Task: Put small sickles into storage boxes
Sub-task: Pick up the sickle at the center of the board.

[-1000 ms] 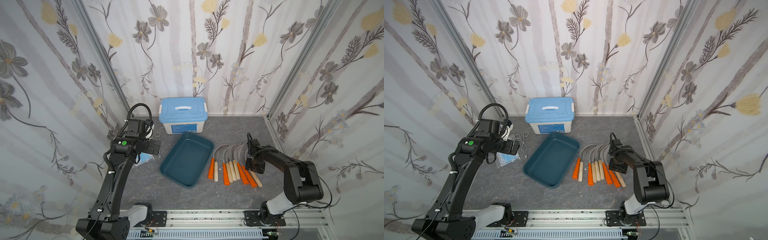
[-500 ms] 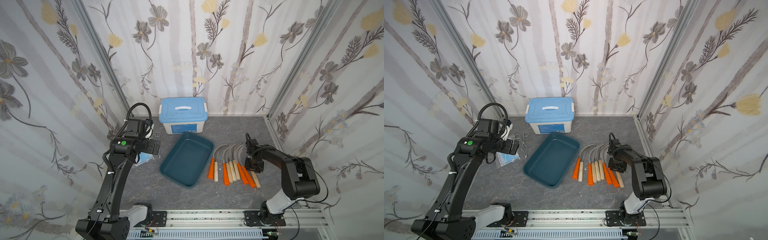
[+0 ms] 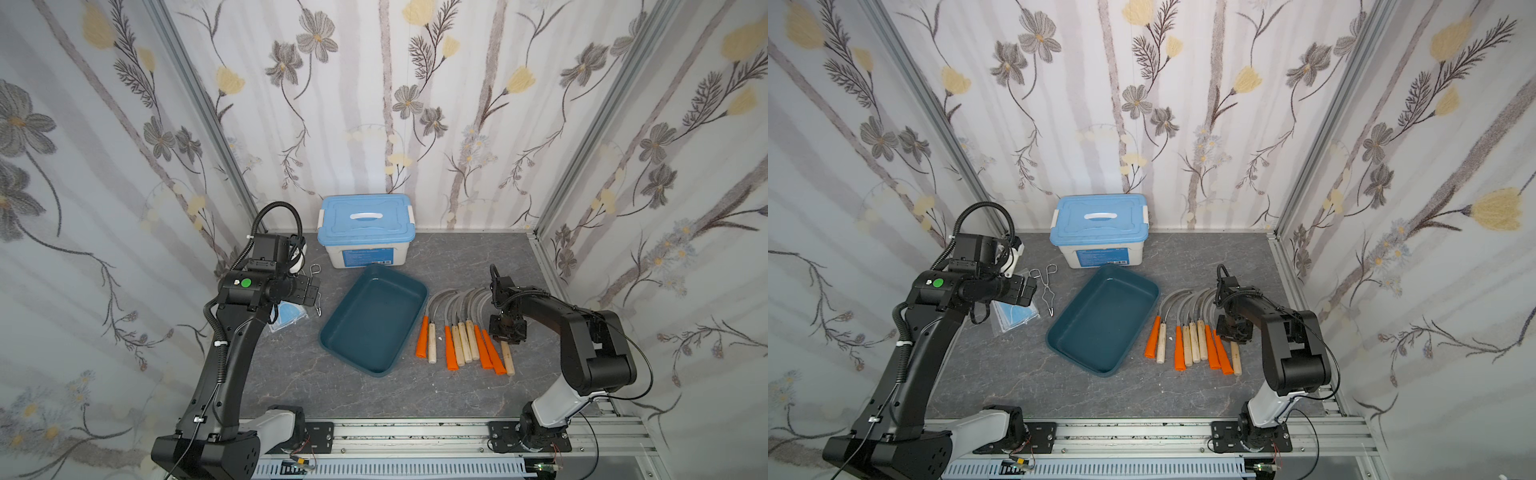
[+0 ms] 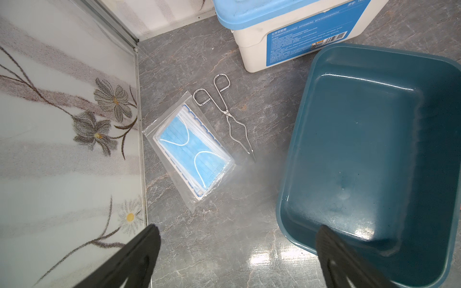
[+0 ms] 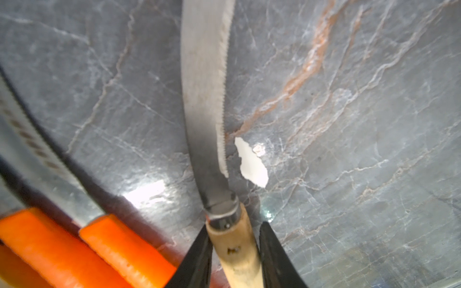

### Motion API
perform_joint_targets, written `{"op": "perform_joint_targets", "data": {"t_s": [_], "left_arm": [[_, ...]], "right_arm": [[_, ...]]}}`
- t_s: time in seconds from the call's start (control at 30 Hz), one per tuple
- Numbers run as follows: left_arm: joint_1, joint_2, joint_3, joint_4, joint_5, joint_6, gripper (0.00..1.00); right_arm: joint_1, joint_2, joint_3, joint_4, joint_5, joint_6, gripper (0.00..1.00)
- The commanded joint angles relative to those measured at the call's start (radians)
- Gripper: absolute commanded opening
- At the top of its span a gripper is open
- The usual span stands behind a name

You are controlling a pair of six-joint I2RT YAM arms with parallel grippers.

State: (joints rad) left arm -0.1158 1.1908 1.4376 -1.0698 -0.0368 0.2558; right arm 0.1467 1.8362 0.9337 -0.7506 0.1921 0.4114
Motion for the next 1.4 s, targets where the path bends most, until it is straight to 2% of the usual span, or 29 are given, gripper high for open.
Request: {"op": "perform_joint_targets", "data": {"t_s": [0.0,0.13,0.37,0.53,1.03,1.37], "left_arm": [[0.001,-0.002,0.002,-0.013,-0.011,0.011,1.0],[0.001,-0.002,-0.009,-0.006,-0.015,0.013,1.0],[0.001,-0.001,-0.008,-0.002,-0.021,0.01,1.0],[0.001,-0.003,-0.007,-0.002,-0.032,0.017,1.0],[0.002,0.0,-0.008,-0.001,-0.032,0.016,1.0],[0.002,0.005,-0.009,0.005,-0.025,-0.003,1.0]], "right_arm": [[-0.002,0.027,-0.001,0.09,0.017,-0.008,0.26],[-0.001,0.032,0.015,0.086,0.019,-0.019,0.18],[-0.001,0.043,0.022,0.098,0.008,-0.02,0.12],[-0.001,0.024,0.038,0.099,0.008,-0.013,0.0],[0.041,-0.156,0.099,0.021,0.005,0.025,0.0],[0.136,-0.204,0.273,-0.085,0.02,0.047,0.0]]}}
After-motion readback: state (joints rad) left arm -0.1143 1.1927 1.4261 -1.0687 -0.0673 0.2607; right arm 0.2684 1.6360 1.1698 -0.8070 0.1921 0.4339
